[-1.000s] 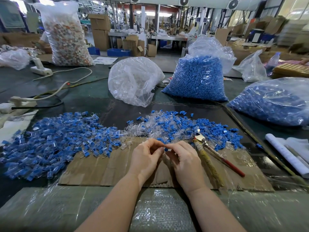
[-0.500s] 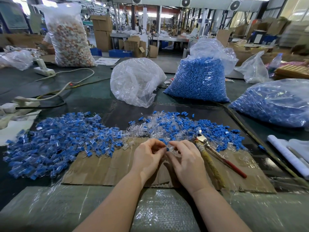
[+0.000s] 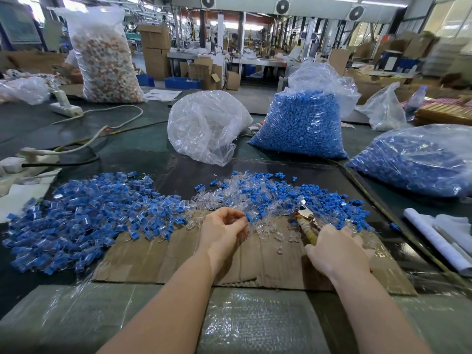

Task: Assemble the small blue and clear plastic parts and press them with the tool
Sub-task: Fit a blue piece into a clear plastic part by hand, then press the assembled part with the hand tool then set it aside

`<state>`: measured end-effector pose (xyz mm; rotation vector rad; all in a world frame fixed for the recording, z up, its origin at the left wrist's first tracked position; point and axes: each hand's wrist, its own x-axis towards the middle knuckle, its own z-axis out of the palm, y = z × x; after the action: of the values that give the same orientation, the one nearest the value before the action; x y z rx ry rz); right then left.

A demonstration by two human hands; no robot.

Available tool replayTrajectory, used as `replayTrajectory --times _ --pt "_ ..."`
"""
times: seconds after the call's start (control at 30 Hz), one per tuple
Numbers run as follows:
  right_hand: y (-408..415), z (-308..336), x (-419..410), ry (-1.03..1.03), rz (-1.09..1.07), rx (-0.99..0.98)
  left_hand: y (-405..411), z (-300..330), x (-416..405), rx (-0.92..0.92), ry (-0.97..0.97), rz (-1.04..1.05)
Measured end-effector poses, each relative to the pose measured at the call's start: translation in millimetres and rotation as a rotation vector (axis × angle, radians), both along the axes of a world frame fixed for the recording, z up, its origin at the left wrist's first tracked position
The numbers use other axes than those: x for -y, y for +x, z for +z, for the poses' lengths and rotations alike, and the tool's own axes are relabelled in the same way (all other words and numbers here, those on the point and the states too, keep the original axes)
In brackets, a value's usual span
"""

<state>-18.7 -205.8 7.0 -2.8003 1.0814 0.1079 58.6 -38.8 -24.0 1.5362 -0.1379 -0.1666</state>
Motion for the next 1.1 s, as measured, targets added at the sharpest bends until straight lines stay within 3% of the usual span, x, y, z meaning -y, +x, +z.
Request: replayTrajectory --times 0.17,0.4,0.57,0.8,1.1 --pt "0.8 8.1 -6.4 -0.032 0.139 0.134 2.0 0.0 -0.3 -0.139 -0.158 -0.008" --pt "6.0 27.0 -35.6 0.530 0.358 0.135 13.2 -6.4 0.9 -0.198 -0.173 0.043" --pt "1.6 36.6 -45.2 0.710 0.371 0.120 16.6 -7.3 0.6 -0.201 -0.174 0.055" --pt "-2.8 48.5 -46.4 0.740 0.437 0.038 17.5 -7.5 -0.6 -0.208 -0.160 0.046" --pt "-2.7 48.2 -48.2 0.621 0.536 -0.018 13.7 -3.7 -2.3 -0.206 -0.161 0.062"
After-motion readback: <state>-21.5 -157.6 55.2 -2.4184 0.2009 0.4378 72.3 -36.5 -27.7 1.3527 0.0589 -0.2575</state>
